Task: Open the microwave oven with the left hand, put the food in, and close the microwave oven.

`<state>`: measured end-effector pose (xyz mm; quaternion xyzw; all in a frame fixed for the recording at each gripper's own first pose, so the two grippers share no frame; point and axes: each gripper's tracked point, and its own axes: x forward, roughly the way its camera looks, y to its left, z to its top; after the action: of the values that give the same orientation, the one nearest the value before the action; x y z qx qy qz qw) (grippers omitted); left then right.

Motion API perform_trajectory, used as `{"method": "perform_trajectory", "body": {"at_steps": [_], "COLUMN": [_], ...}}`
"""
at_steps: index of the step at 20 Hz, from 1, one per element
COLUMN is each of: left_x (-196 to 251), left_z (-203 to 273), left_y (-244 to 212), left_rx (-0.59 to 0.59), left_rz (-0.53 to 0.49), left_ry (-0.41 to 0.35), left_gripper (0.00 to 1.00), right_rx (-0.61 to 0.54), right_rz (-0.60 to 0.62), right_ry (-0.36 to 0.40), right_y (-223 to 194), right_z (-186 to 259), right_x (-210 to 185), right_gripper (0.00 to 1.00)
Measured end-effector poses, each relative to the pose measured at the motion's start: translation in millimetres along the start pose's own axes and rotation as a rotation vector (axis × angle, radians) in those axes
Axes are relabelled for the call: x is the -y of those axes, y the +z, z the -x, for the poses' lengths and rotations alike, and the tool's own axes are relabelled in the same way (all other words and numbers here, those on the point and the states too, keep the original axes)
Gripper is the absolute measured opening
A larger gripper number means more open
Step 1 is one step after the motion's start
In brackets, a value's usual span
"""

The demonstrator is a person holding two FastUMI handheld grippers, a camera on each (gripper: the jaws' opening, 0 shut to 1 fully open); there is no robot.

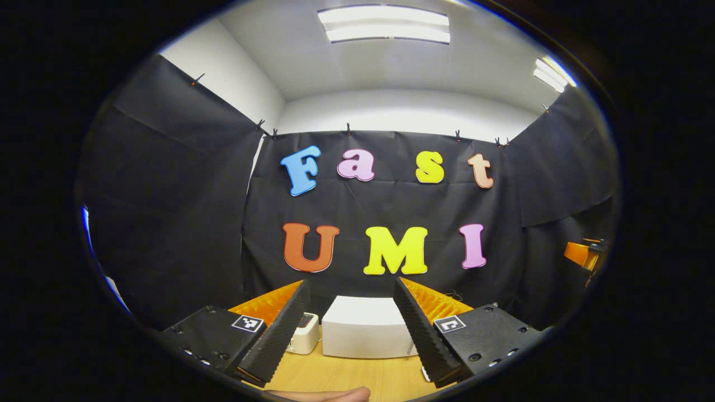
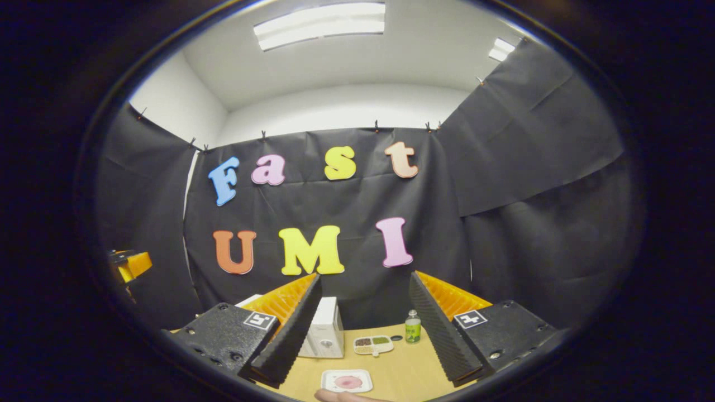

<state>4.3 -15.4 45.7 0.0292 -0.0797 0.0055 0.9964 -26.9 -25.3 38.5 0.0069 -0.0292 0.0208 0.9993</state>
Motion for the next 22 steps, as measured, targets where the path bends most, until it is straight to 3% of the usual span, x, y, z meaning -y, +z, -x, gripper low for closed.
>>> {"method": "perform_trajectory", "body": {"at_steps": [1, 2, 3, 8, 16, 19, 20, 21, 22], "left_x": [1.6, 7.0, 14.4, 57.9, 138.1, 160.2, 163.3, 164.9, 168.0], "left_z": [-3.1, -6.5, -10.1, -41.5, -111.3, -130.7, -138.0, -144.9, -151.7], "left_y": [-3.2, -7.8, -15.7, -69.9, -179.1, -234.0, -251.5, -268.0, -283.6], "left_rx": [0.000, -0.008, -0.026, -0.153, -0.276, -0.346, -0.362, -0.371, -0.379], "left_rz": [-0.001, -0.001, -0.003, -0.035, 0.062, 0.100, 0.089, 0.067, 0.051], "left_ry": [0.009, 0.007, -0.007, -0.122, -0.290, -0.311, -0.305, -0.293, -0.284], "left_gripper": [0.95, 0.95, 0.94, 0.94, 0.95, 0.95, 0.95, 0.95, 0.95], "right_rx": [0.000, 0.003, 0.011, 0.021, 0.048, 0.067, 0.070, 0.072, 0.069], "right_rz": [0.007, 0.017, 0.024, 0.031, 0.057, 0.061, 0.058, 0.056, 0.056], "right_ry": [-0.001, 0.000, 0.000, 0.025, 0.038, 0.040, 0.047, 0.058, 0.067], "right_y": [-1.6, -1.7, -0.3, -4.4, -11.1, -14.7, -16.2, -20.1, -23.8], "right_z": [0.1, 0.7, 1.4, 9.0, 19.7, 23.8, 24.9, 24.2, 23.5], "right_x": [2.6, 4.2, 4.6, 4.8, 21.2, 30.2, 31.8, 31.9, 33.5], "right_gripper": [0.92, 0.91, 1.00, 1.00, 1.00, 1.00, 0.91, 1.00, 0.92]}}
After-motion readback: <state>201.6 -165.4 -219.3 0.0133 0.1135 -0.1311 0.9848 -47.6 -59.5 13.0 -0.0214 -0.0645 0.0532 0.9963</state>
